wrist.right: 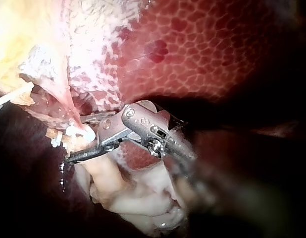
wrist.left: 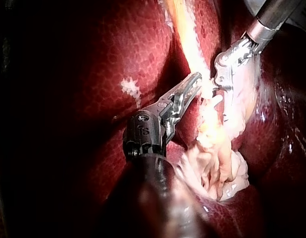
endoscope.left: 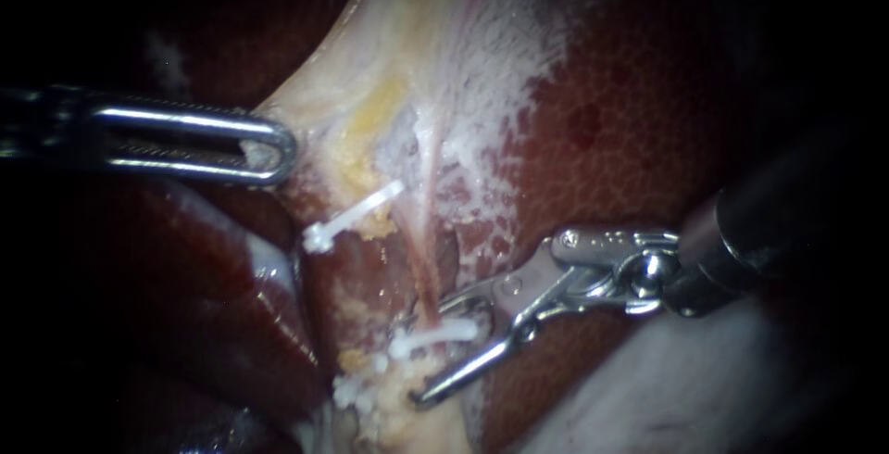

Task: Going back first clip right tube

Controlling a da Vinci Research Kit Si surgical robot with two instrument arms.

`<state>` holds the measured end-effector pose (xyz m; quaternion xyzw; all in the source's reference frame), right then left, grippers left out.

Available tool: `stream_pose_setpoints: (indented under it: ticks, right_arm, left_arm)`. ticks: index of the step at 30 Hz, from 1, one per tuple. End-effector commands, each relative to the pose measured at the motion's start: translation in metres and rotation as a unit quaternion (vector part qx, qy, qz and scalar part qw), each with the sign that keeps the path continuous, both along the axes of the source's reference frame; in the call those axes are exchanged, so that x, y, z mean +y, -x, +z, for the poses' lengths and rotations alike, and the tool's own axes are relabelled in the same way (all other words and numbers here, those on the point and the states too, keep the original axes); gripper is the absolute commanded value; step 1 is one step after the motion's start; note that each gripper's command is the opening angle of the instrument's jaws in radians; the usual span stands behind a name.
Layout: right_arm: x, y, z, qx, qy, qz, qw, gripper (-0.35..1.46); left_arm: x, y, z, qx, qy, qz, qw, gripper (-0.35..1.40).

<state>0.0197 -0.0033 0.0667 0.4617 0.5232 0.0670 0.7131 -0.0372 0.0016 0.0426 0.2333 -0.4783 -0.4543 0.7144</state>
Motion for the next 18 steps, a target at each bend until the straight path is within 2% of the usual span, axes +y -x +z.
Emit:
stream_pose_setpoints:
  ticks: [1,18]
  right_arm:
    - [0.0,-0.0001,0.0,0.001,0.002,0.0,1.0,0.54]
    - [-0.0019,-0.0014,0.0005,0.006,0.021,0.0,0.9998,0.58]
  left_arm:
    - [0.0,0.0,0.0,0.0,0.0,0.0,1.0,-0.35]
    - [-0.0001,0.0,0.0001,0.0,0.0,0.0,1.0,-0.35]
